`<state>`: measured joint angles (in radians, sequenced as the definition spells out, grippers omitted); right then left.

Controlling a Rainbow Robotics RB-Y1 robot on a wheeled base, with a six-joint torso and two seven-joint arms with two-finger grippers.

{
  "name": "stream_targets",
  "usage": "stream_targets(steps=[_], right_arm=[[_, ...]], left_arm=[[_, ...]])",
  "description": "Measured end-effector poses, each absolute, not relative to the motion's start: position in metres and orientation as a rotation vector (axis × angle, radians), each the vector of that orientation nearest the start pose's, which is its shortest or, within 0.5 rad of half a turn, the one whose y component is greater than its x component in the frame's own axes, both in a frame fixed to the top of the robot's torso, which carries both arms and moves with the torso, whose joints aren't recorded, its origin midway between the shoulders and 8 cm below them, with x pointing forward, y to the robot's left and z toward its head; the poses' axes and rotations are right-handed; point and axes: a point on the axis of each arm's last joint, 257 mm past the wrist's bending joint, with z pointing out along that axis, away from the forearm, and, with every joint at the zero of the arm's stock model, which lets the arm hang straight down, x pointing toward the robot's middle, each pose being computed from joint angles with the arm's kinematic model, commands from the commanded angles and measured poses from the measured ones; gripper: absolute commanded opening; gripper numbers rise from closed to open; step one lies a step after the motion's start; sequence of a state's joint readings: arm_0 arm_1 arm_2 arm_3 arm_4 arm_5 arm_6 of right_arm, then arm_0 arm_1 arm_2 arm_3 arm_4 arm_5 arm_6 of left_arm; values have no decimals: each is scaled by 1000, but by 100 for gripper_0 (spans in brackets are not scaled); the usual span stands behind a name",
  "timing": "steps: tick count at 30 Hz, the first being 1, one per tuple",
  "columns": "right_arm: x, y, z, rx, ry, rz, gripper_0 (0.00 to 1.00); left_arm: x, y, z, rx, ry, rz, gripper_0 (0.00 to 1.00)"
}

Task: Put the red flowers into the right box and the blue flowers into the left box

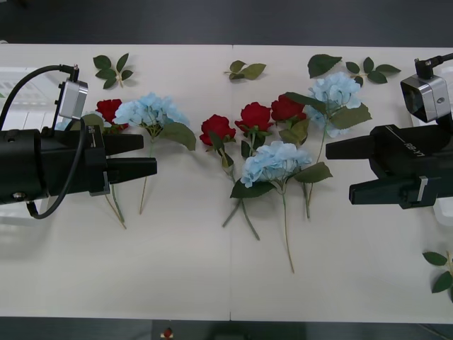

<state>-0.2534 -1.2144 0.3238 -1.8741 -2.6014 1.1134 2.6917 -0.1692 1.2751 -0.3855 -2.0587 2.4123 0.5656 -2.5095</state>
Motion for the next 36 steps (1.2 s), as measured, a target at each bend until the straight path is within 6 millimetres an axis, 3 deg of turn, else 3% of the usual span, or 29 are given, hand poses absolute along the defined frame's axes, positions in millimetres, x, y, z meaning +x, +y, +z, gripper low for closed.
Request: stream_targets(steps=[4,7,10,14,17,25,29,33,36], right_arm=[[313,-124,-56,-1144,1583,1355,100],[313,-124,-56,-1144,1583,1355,100],[313,-124,-56,-1144,1583,1355,100],[313,-124,-56,-1144,1583,1355,100],[313,-124,-56,-1144,1583,1355,100],[309,-126,-70,-1111,1619,1378,100],[317,-127,-73,-1087,1631,1350,100],[330,-131,-88,-1109,1666,1239,100],[352,-138,-106,-1130,1700,1081,100]], left_arm=[[369,121,-116,730,1831,-1096,90],[366,119,-124,697,1837,-1136,90],[367,118,-120,677,1832,-1158,90],[375,128,-97,639,1825,-1172,90],[391,145,-82,625,1831,-1129,90],[467,221,-70,417,1885,-984,90],[486,242,-79,303,1956,-960,90],[490,245,-102,172,2073,-1013,90],[487,247,-124,242,2157,-954,90]])
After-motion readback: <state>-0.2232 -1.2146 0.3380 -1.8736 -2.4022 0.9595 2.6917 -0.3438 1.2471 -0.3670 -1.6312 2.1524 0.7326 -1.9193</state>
